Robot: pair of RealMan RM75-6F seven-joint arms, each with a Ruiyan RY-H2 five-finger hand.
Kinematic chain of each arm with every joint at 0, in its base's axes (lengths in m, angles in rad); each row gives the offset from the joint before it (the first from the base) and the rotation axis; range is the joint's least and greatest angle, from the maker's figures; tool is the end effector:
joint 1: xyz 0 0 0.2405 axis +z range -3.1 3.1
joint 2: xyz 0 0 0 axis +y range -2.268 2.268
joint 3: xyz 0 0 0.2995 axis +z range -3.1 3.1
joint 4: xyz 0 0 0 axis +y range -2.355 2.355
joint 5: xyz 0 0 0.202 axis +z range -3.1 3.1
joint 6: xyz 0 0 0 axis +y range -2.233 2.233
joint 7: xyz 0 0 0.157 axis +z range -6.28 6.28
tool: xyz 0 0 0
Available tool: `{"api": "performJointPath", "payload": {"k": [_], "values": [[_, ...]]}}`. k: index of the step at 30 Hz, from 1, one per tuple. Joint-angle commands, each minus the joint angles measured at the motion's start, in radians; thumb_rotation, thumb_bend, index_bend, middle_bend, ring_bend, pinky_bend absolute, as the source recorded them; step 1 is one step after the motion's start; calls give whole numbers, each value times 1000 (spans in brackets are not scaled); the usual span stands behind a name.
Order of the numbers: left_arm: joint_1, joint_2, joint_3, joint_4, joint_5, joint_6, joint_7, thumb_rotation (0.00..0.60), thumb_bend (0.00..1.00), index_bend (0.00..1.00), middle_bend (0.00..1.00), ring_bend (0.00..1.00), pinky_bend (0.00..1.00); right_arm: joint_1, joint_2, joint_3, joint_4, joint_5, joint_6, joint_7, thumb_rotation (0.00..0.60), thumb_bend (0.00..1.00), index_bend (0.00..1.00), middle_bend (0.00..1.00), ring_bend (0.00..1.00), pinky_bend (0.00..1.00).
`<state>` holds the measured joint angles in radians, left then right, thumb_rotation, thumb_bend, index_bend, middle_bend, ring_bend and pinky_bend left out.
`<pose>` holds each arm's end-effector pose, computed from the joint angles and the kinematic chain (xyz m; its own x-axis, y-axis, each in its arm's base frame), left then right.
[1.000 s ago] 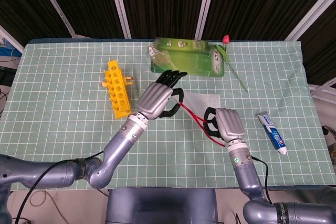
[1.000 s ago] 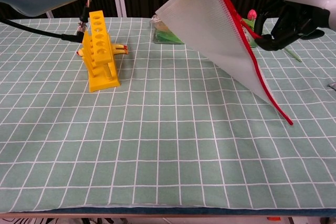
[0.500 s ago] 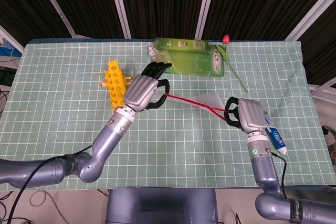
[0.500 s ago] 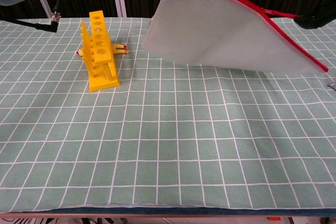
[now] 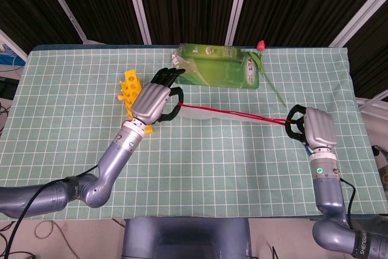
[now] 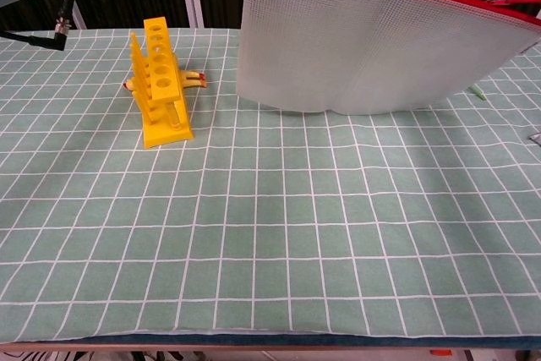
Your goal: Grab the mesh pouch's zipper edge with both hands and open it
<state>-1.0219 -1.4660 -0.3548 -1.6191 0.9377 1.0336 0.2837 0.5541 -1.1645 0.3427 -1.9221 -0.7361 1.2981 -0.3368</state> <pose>-0.0305 0.4357 0.0497 0.2044 0.1288 0.9704 0.8704 -0.4775 -0.1199 -0.2261 -0.3582 0.1668 0.1540 -0.0232 0.9878 -0.9798 0.1252 0.1557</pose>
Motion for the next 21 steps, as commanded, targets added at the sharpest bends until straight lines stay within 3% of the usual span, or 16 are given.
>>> {"api": "performJointPath", "payload": {"k": [1, 21], "values": [[1, 2, -1, 3, 1, -1, 0, 600, 434, 578, 76, 0, 0, -6, 10, 4, 6, 1, -3, 9, 600, 673, 681, 1000, 1000, 984], [19, 21, 0, 38, -11, -13, -13, 600, 430, 576, 74, 0, 0, -44, 64, 27, 43, 34, -13, 68, 600, 673, 681, 1000, 1000, 984]]}}
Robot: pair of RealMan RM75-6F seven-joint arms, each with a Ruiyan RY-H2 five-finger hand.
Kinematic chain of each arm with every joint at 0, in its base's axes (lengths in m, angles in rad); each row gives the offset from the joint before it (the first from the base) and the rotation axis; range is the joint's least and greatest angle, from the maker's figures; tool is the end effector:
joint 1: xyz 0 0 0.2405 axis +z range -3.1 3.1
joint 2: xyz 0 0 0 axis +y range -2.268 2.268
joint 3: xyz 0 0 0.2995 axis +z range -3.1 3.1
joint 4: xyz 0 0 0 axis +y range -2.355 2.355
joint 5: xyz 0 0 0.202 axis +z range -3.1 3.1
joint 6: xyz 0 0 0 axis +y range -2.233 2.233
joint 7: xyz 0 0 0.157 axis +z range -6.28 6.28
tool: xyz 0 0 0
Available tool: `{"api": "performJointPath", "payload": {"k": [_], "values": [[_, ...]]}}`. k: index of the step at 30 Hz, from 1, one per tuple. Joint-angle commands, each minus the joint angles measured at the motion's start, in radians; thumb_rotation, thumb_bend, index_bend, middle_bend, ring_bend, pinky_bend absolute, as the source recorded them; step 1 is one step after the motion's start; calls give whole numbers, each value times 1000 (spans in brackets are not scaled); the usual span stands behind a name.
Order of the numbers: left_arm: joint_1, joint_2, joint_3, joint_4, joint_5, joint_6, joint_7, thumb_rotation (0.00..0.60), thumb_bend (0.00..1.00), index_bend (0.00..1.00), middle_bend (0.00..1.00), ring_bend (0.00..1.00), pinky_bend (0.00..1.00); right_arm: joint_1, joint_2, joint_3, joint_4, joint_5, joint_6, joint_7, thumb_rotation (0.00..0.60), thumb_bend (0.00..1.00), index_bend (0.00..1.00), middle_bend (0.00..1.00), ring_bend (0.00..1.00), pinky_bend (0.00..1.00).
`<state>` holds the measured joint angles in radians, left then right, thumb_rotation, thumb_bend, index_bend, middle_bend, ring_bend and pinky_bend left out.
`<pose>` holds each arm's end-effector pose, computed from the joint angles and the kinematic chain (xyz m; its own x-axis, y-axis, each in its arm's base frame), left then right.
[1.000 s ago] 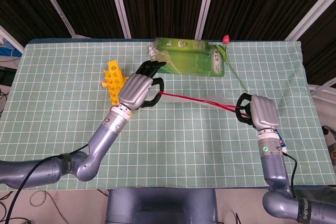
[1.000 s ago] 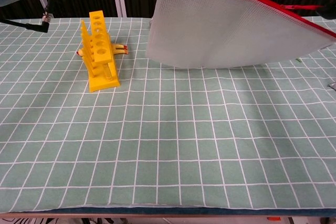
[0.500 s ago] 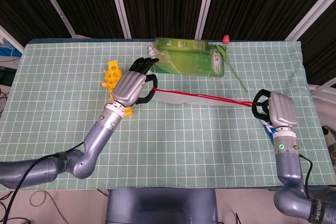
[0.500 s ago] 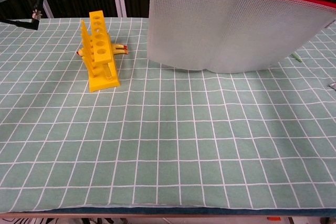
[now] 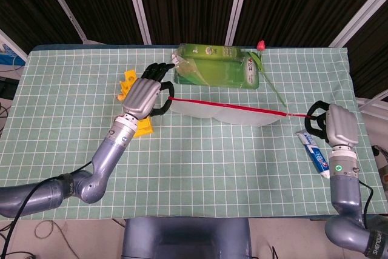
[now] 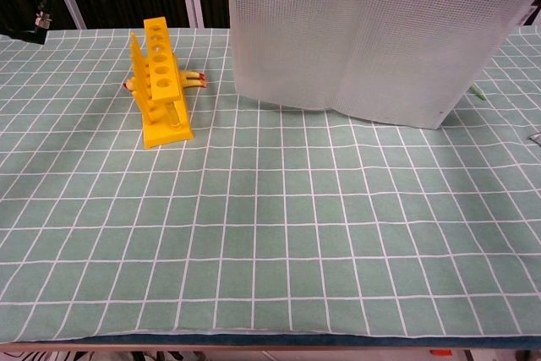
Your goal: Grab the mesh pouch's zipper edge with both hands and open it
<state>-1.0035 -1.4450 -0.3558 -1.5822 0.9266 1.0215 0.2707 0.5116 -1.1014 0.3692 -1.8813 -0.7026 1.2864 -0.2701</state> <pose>-0.0480 0.4467 0.0598 0.2168 0.1094 0.9701 0.8873 -0.4364 -0.1491 -0.2528 -0.3576 0.1988 0.1481 0.0387 0.9882 -0.9689 0.2058 0.1372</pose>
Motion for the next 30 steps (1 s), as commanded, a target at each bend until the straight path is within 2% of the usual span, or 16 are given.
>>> {"api": "performJointPath", "payload": {"k": [1, 5, 7, 8, 10, 11, 13, 16, 19, 23, 26, 30], "values": [[0, 0, 1, 1, 1, -2, 0, 600, 429, 573, 73, 0, 0, -1, 1, 0, 3, 0, -2, 2, 600, 673, 681, 1000, 1000, 983], [0, -1, 3, -1, -1, -5, 3, 600, 381, 513, 62, 0, 0, -3, 0, -2, 6, -4, -3, 4, 600, 661, 676, 996, 995, 957], [1, 0, 6, -4, -4, -8, 7, 600, 290, 457, 37, 0, 0, -4, 1, -6, 6, -7, -4, 1, 600, 583, 606, 932, 929, 893], [2, 2, 10, -8, -6, -10, 12, 600, 231, 423, 22, 0, 0, -4, 2, -10, 6, -10, -6, -5, 600, 540, 555, 878, 882, 862], [3, 5, 13, -15, -11, -13, 17, 600, 144, 363, 5, 0, 0, -4, 3, -13, 4, -16, -6, -8, 600, 421, 359, 661, 695, 746], [4, 7, 15, -19, -14, -15, 20, 600, 112, 335, 1, 0, 0, -5, 4, -14, 3, -20, -5, -8, 600, 386, 297, 591, 634, 700], [6, 10, 18, -21, -14, -15, 24, 600, 91, 301, 0, 0, 0, -6, 3, -14, 1, -25, -1, -6, 600, 307, 160, 438, 481, 576], [12, 14, 21, -24, -10, -11, 21, 600, 89, 268, 0, 0, 0, -10, 3, -10, -2, -33, 9, 1, 600, 259, 64, 309, 339, 468], [22, 22, 23, -33, -5, -4, 14, 600, 89, 260, 0, 0, 0, -16, 5, -6, -6, -44, 19, 12, 600, 250, 37, 231, 256, 428], [42, 40, 35, -58, 16, 9, 5, 600, 89, 248, 0, 0, 0, -28, 14, -11, -15, -61, 24, 24, 600, 240, 35, 197, 221, 402], [71, 64, 59, -89, 50, 30, 1, 600, 89, 238, 0, 0, 0, -43, 25, -23, -23, -84, 27, 32, 600, 232, 20, 177, 204, 358], [137, 112, 118, -128, 115, 81, 7, 600, 89, 213, 0, 0, 0, -80, 48, -57, -38, -149, 42, 49, 600, 202, 5, 164, 194, 337]]}}
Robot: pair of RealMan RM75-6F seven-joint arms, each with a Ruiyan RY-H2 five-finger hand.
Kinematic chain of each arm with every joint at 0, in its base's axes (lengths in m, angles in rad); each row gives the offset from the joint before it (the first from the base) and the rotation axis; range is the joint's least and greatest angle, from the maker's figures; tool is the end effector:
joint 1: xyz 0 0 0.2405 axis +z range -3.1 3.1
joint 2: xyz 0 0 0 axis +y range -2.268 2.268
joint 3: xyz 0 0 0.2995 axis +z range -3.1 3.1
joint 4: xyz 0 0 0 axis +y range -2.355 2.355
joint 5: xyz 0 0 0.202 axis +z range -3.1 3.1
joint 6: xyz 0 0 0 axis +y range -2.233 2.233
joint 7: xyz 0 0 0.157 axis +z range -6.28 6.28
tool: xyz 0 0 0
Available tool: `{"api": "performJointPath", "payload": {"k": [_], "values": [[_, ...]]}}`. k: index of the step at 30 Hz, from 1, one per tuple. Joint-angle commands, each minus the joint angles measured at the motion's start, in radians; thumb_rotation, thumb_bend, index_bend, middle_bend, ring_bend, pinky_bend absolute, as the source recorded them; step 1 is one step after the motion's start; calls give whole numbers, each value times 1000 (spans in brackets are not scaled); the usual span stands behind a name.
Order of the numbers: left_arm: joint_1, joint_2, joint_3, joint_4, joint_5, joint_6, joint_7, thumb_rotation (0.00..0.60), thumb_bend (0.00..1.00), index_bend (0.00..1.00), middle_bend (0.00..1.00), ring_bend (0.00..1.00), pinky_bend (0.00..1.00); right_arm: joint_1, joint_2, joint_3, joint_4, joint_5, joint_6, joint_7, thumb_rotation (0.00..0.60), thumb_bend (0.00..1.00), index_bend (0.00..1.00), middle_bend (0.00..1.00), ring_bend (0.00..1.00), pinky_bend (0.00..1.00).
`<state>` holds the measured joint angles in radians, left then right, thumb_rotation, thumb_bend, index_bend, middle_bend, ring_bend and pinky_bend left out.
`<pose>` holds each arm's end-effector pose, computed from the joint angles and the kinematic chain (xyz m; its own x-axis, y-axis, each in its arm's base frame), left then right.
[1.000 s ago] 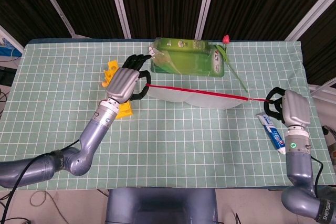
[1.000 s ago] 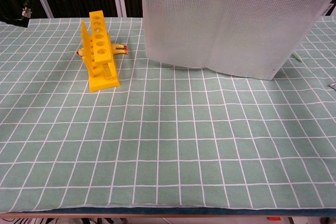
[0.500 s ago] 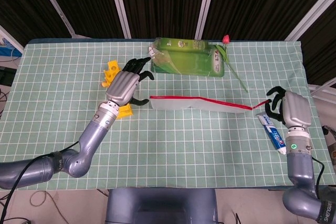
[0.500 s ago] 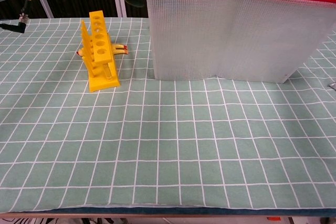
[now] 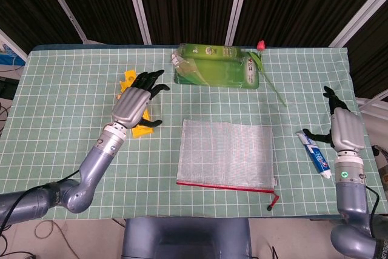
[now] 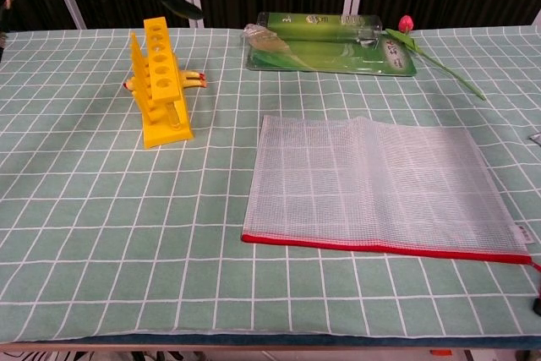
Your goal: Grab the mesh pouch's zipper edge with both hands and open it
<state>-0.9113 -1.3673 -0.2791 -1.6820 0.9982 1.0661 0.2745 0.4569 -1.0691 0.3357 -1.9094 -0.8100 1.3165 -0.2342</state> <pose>-0.0859 0.4199 0.0731 0.2741 0.1153 0.9548 0.8808 -0.4286 -0.2011 -0.2576 -0.3388 0.2079 0.1746 0.0569 0.9830 -0.9718 0.1703 0.1628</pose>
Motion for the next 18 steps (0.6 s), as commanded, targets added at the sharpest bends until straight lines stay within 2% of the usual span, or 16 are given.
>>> {"api": "performJointPath", "payload": {"k": [1, 6, 8, 12, 14, 18], "values": [[65, 49, 59, -38, 63, 54, 2, 600, 89, 198, 0, 0, 0, -37, 22, -34, -10, -64, 18, 21, 600, 189, 3, 148, 182, 325], [183, 125, 152, -81, 166, 152, -20, 600, 89, 83, 0, 0, 0, -102, 54, -100, 3, -188, 56, 50, 600, 134, 0, 37, 84, 280], [250, 162, 208, -92, 217, 206, -33, 600, 89, 24, 0, 0, 0, -139, 68, -138, 16, -248, 81, 59, 600, 118, 0, 6, 35, 264], [361, 200, 293, -73, 300, 304, -57, 600, 89, 0, 0, 0, 0, -201, 77, -188, 48, -325, 130, 89, 600, 97, 0, 0, 0, 239], [425, 203, 335, -27, 354, 373, -62, 600, 89, 0, 0, 0, 0, -243, 71, -212, 71, -360, 167, 128, 600, 92, 0, 0, 0, 233], [521, 194, 371, 18, 387, 460, -129, 600, 81, 0, 0, 0, 0, -303, 61, -247, 134, -421, 222, 180, 600, 81, 0, 0, 0, 232]]}}
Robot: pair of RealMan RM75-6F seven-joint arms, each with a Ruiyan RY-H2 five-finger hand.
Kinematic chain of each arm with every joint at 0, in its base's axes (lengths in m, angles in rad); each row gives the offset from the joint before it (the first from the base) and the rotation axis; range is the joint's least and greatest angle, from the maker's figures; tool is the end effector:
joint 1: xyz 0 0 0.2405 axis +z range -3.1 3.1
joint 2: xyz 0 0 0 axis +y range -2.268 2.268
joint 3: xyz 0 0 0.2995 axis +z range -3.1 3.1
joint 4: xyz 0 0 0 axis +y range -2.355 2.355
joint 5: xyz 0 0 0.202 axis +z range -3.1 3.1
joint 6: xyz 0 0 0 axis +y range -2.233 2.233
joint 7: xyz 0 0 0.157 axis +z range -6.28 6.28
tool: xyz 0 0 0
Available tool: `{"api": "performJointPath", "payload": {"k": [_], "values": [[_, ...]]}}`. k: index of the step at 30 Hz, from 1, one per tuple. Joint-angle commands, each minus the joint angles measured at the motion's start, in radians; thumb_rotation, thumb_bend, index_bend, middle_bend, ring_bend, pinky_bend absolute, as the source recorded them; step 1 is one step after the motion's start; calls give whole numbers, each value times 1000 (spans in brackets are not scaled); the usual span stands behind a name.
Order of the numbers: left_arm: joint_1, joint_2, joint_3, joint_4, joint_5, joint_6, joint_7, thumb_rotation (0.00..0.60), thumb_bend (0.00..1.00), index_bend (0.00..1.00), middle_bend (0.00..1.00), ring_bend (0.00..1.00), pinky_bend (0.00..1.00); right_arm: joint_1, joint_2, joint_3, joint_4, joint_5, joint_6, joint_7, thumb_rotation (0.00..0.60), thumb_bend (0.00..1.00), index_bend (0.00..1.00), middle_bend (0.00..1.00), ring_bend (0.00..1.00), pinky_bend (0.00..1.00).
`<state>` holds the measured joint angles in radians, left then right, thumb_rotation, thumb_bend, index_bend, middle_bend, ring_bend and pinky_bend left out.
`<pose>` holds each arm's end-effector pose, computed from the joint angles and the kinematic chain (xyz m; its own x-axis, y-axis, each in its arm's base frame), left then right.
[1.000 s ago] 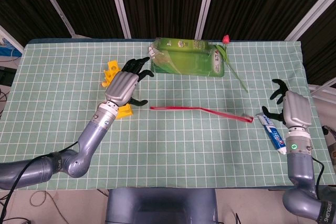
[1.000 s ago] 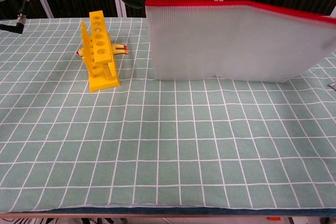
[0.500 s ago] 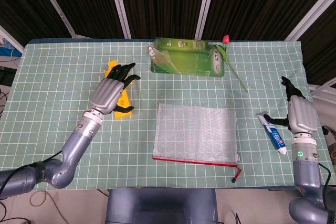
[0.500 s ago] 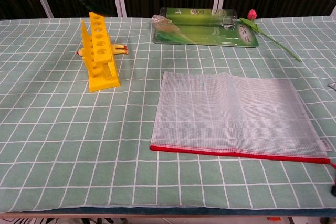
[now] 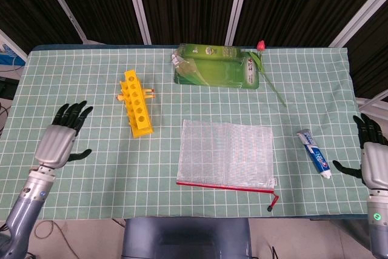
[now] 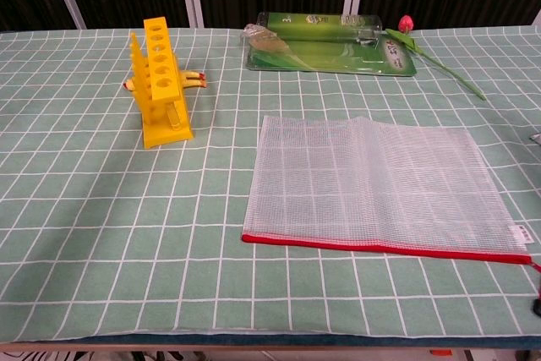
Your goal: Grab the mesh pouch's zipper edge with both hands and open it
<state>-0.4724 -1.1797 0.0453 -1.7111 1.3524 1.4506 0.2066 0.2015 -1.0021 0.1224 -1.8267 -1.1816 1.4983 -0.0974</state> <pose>-0.2622 0.2933 0.1430 0.4554 -0.0041 0.8903 0.8650 -0.2345 -0.4435 -0.3226 -0.2403 0.2334 0.3572 0.0897 0.9297 -0.9253 0.1695 0.3392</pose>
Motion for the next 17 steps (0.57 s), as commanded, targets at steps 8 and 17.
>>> {"api": "performJointPath", "payload": {"k": [8, 17], "values": [[202, 13, 58, 166, 66, 175, -187, 600, 69, 0, 0, 0, 0, -133, -17, -70, 181, -118, 101, 155, 600, 69, 0, 0, 0, 218], [242, -9, 30, 250, 143, 229, -244, 600, 69, 0, 0, 0, 0, -158, -30, -51, 209, -156, 128, 201, 600, 69, 0, 0, 0, 218]]}}
